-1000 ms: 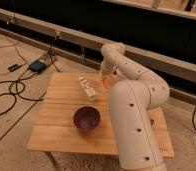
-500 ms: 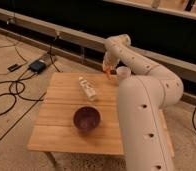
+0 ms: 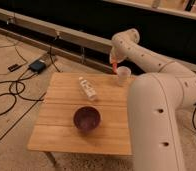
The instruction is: Place the pepper in the ceramic cup
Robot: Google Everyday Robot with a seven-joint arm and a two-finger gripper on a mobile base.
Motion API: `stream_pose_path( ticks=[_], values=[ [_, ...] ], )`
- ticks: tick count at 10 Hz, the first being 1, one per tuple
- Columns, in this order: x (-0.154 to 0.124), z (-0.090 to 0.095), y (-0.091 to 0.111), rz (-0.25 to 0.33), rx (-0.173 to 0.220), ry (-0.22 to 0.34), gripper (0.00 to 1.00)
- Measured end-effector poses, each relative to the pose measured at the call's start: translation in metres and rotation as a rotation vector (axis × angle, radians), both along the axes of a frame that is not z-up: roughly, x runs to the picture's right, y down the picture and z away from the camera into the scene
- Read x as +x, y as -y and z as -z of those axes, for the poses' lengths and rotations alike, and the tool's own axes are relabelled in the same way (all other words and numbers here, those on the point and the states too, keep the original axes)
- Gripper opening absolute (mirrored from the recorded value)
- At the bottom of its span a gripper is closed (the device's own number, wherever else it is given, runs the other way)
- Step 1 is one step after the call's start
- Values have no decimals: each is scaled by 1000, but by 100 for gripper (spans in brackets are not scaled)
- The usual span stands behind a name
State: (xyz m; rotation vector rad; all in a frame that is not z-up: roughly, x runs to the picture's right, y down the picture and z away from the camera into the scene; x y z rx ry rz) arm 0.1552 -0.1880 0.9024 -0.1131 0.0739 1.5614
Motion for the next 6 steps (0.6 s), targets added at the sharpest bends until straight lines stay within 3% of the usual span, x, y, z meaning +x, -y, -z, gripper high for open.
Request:
stream_pose_path(
  ticks=[6],
  values=[
    [58, 54, 38, -97, 171, -78, 0]
  ],
)
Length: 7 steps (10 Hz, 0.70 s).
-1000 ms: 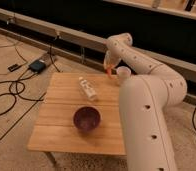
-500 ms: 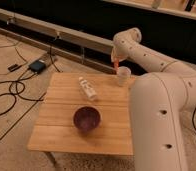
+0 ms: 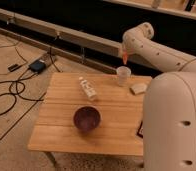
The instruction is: Place the pepper in the ceramic cup
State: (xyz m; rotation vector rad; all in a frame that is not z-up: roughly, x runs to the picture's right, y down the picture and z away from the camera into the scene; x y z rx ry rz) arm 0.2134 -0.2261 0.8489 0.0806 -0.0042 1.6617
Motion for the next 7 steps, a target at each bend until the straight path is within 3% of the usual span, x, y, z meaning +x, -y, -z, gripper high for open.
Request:
stream_pose_path(
  ticks=[7],
  values=[
    [7, 5, 2, -10, 11, -6, 0]
  ],
)
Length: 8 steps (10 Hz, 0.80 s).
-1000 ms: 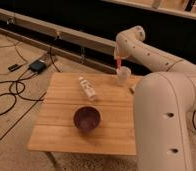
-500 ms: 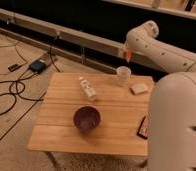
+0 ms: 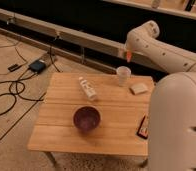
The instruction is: Place the pepper in the ceramic cup
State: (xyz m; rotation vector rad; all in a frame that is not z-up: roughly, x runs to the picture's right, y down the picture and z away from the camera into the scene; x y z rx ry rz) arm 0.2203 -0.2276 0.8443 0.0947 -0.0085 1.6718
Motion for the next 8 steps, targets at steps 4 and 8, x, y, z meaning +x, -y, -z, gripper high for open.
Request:
stream_pose_path(
  ticks=[4, 8],
  values=[
    [-3, -1, 1, 3, 0, 3, 0],
    [-3, -2, 0, 2, -1, 2, 0]
  ],
)
